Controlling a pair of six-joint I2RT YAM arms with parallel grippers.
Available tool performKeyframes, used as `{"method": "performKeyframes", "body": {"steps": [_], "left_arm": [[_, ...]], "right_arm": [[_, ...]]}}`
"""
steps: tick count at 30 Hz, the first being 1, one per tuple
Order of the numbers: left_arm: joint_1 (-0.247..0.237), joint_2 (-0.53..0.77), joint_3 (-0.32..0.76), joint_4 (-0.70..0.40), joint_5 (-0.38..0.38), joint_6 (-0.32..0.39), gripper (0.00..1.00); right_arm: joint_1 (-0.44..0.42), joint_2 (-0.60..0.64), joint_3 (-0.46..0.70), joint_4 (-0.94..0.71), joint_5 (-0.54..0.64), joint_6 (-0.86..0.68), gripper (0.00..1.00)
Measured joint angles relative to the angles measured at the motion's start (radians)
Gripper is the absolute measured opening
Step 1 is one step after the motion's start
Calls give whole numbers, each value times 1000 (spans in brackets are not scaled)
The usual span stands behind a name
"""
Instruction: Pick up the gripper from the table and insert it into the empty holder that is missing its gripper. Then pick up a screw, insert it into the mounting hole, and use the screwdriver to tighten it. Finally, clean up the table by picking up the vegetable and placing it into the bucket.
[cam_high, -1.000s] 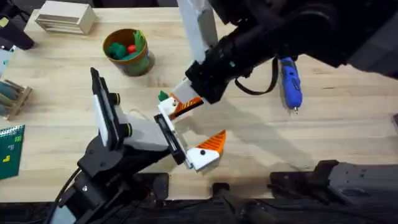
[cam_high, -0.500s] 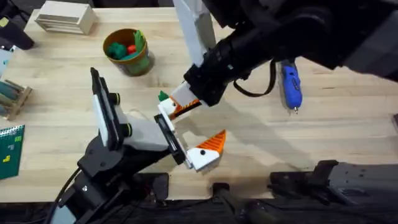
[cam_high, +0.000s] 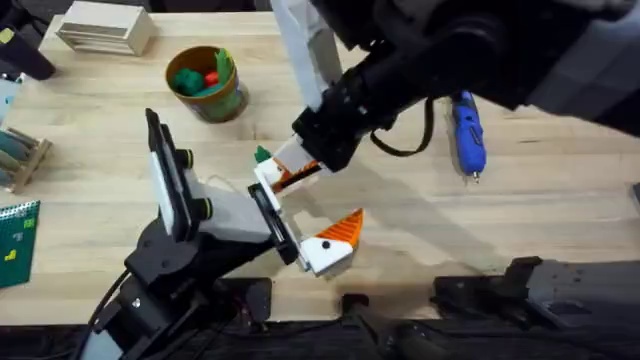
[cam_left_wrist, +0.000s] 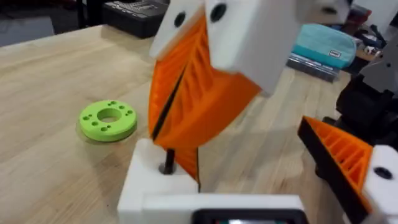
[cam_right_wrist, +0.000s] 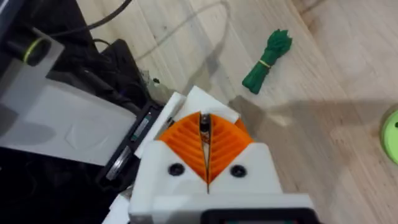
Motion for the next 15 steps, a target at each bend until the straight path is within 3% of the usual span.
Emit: {"method": "performKeyframes", "body": {"steps": [13,15], "left_arm": [[0,0,0,0,4,-7,987],[0,0,0,0,3,-7,987]], "right_arm": [[9,31,3,7,-10,0,14],[9,30,3,4,-15,7,264]]}}
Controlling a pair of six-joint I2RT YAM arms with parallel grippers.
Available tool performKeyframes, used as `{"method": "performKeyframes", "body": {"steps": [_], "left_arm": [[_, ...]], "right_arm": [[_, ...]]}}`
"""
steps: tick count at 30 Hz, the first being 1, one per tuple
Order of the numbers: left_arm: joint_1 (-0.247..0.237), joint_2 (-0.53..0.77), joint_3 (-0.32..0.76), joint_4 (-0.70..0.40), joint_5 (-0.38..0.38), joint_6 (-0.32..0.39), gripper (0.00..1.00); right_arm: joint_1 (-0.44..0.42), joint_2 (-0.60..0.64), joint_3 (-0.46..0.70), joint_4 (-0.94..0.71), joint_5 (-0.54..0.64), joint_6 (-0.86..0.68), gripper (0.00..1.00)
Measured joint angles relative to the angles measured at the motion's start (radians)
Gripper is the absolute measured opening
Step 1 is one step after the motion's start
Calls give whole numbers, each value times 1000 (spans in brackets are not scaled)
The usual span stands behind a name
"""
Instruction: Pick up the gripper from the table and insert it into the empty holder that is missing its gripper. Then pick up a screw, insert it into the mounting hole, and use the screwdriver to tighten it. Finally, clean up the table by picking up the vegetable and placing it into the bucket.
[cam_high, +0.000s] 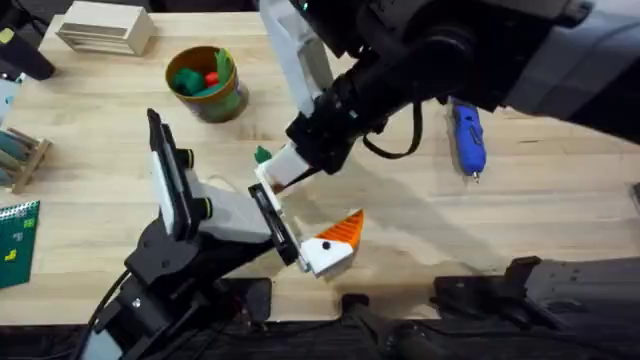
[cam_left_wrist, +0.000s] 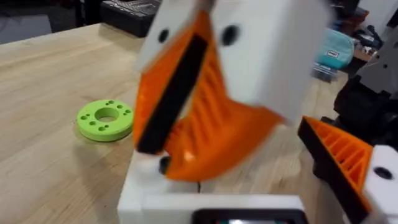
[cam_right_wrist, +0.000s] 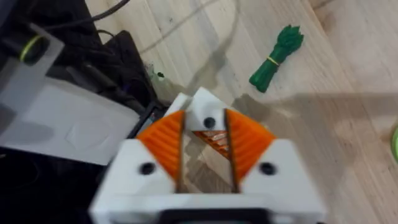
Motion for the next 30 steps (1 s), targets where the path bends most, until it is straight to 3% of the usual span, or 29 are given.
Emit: {"method": "performKeyframes", "body": {"steps": [4,5,6,13,17,18,27,28,30], "left_arm": [[0,0,0,0,0,-2,987],[0,-2,0,0,0,-1,987],[0,-2,0,1,0,1,987],[0,-2,0,1,0,5,987],[0,-2,0,1,0,5,987],[0,-2,0,1,0,5,987],[0,-2,0,1,0,7,987],[0,-2,0,1,0,7,951],[0,-2,0,1,0,13,786]], "right_arm": [[-9,-1,4,0,-1,-1,846],[-18,-1,4,-6,3,-3,941],[-29,-1,4,-12,3,0,965],[-114,-53,4,-54,5,12,976],[-208,-136,4,-111,5,20,975],[-268,-213,-10,-125,6,27,975],[-333,-527,-310,-55,-34,90,975],[-333,-558,-337,-58,-44,97,975],[-333,-617,-375,-71,-62,108,975]]}}
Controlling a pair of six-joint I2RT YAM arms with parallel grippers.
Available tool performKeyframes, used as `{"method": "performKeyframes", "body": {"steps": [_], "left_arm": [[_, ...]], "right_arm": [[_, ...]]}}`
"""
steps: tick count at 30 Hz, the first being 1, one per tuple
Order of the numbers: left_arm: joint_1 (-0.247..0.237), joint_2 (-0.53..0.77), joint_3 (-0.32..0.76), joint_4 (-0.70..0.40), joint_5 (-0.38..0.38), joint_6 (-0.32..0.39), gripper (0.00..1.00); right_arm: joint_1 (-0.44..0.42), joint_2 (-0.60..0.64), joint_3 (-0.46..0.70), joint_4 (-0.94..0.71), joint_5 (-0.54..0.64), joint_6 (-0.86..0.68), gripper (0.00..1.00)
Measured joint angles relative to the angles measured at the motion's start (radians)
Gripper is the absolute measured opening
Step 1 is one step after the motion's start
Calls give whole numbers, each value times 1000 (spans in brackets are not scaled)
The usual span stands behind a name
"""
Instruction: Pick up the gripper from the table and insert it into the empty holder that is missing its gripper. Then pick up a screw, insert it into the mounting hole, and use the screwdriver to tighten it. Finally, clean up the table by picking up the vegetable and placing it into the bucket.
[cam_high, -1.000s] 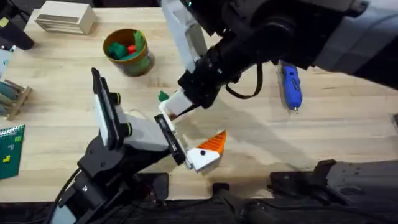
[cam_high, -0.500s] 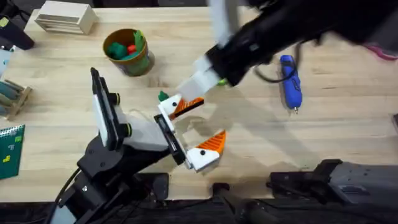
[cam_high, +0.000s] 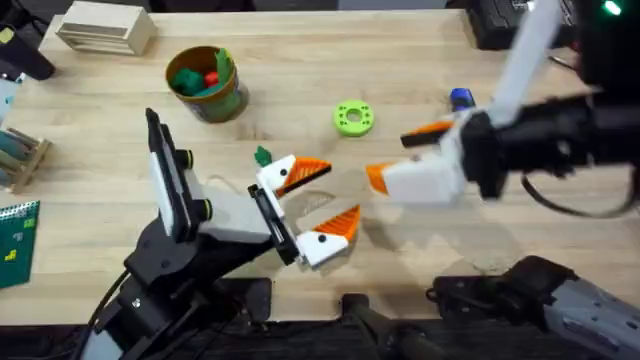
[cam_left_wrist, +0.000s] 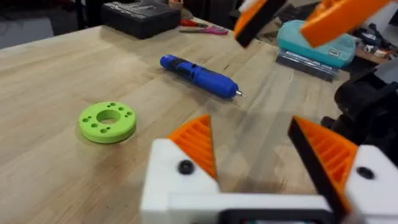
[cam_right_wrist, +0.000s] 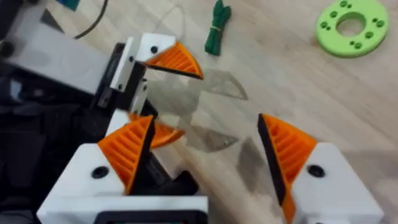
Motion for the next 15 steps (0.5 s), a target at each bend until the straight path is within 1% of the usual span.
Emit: {"method": "performKeyframes", "body": {"steps": [3,4,5,7,10,13,15], "left_arm": [[0,0,0,0,0,-1,582],[0,0,0,0,0,0,487],[0,0,0,0,-1,0,343],[0,0,0,0,-20,3,8],[0,0,0,-1,-31,3,6],[0,0,0,-1,-50,3,5],[0,0,0,-2,-54,3,5]], "right_arm": [[0,-75,-24,-26,-17,9,976],[0,-94,-25,-27,-20,9,977],[0,-107,-25,-25,-23,9,975],[0,-122,-25,-24,-27,12,977],[0,-113,-25,-22,-23,13,977],[-25,-81,-25,-59,63,13,978],[-70,-48,-25,-80,119,12,976]]}}
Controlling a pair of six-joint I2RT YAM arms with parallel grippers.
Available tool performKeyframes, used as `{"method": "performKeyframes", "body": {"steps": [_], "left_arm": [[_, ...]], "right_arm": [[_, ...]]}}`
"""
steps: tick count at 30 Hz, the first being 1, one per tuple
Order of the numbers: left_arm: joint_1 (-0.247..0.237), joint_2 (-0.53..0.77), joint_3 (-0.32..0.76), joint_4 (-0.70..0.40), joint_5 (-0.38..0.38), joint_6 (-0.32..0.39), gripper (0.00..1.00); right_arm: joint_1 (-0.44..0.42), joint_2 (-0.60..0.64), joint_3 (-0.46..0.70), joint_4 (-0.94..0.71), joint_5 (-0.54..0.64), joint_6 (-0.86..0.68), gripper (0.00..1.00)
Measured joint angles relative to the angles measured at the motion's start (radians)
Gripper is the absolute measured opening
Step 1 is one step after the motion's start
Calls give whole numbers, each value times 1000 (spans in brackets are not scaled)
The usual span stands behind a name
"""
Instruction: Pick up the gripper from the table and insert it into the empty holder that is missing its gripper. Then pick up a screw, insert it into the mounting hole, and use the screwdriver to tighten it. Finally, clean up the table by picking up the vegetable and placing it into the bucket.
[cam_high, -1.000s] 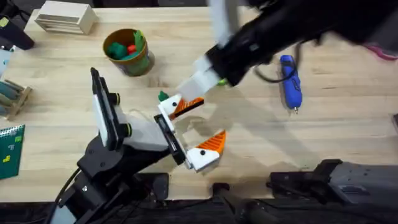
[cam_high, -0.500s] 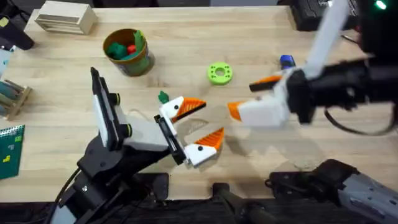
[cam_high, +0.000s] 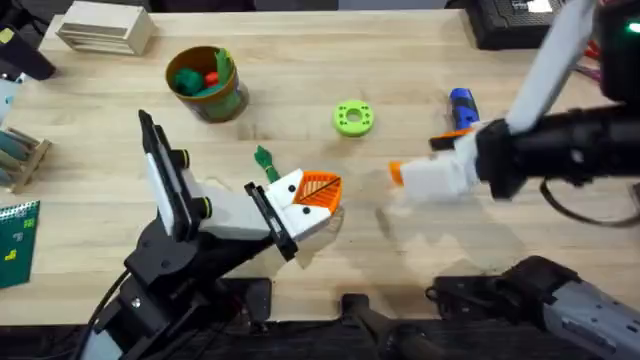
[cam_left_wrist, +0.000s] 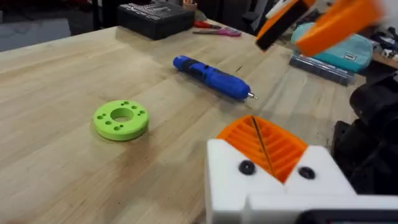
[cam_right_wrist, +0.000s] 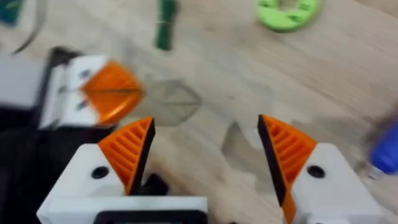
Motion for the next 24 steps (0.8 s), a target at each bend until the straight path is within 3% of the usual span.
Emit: {"method": "performKeyframes", "body": {"steps": [7,14,18,24], "left_arm": [[0,0,0,0,-4,0,5],[0,0,0,-1,-7,0,5],[0,0,0,-1,-7,0,5],[0,0,0,-1,-7,0,5]], "right_arm": [[-292,167,0,38,132,-103,978],[-567,388,0,264,163,-255,979],[-640,504,0,369,170,-282,986],[-650,662,0,474,174,-342,989]]}}
